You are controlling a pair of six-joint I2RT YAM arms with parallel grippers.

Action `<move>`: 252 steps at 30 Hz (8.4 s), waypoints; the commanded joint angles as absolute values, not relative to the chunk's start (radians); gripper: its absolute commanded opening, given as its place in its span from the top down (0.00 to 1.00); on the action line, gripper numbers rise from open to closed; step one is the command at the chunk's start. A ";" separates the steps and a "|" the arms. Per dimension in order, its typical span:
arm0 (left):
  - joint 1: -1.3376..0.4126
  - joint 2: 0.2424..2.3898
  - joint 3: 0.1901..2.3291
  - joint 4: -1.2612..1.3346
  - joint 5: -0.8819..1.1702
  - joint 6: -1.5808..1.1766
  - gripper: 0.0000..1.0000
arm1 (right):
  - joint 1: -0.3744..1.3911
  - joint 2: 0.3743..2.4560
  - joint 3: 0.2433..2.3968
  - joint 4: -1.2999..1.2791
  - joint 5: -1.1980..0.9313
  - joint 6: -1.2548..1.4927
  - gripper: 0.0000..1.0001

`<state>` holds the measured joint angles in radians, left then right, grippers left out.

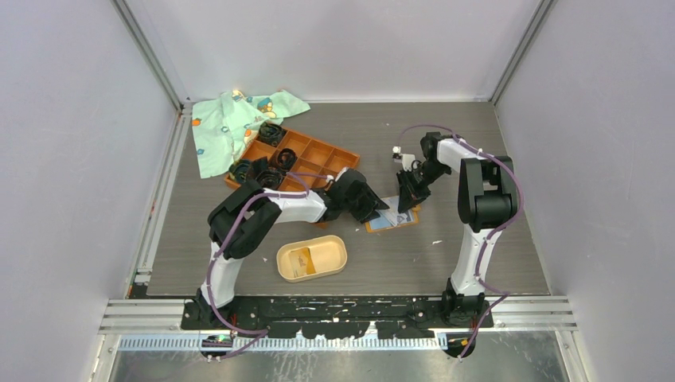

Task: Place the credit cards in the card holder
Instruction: Insert the credit card into the card holder.

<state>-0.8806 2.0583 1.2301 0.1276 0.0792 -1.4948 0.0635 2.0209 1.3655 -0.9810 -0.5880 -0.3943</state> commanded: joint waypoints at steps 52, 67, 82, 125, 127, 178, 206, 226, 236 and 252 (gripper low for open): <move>-0.827 2.076 1.120 0.472 0.058 -1.479 0.66 | 0.021 1.972 1.355 -0.955 -0.693 -0.410 0.75; -0.824 2.099 1.137 0.597 0.094 -1.465 0.72 | 0.014 1.880 1.299 -0.842 -0.662 -0.372 0.69; -0.825 2.170 1.209 0.707 0.182 -1.473 0.76 | 0.014 1.949 1.320 -0.863 -0.577 -0.346 0.70; -0.871 2.218 1.297 0.666 0.278 -1.360 0.89 | -0.032 1.958 1.342 -0.911 -0.635 -0.377 0.71; -0.872 2.221 1.302 0.667 0.285 -1.355 0.89 | -0.044 1.952 1.344 -0.920 -0.658 -0.386 0.70; -0.909 2.274 1.330 0.749 0.280 -1.400 0.83 | -0.205 1.963 1.290 -0.832 -0.776 -0.254 0.65; -0.925 2.244 1.440 0.344 0.304 -1.249 1.00 | -0.303 1.834 1.281 -0.905 -0.813 -0.435 0.63; -0.896 2.258 1.438 0.402 0.416 -1.223 1.00 | -0.321 1.876 1.213 -0.925 -0.525 -0.427 0.62; -0.893 2.300 1.475 0.439 0.460 -1.210 1.00 | -0.320 1.934 1.240 -0.957 -0.581 -0.442 0.62; -0.884 2.321 1.476 0.388 0.491 -1.196 1.00 | -0.295 1.963 1.269 -0.967 -0.586 -0.449 0.63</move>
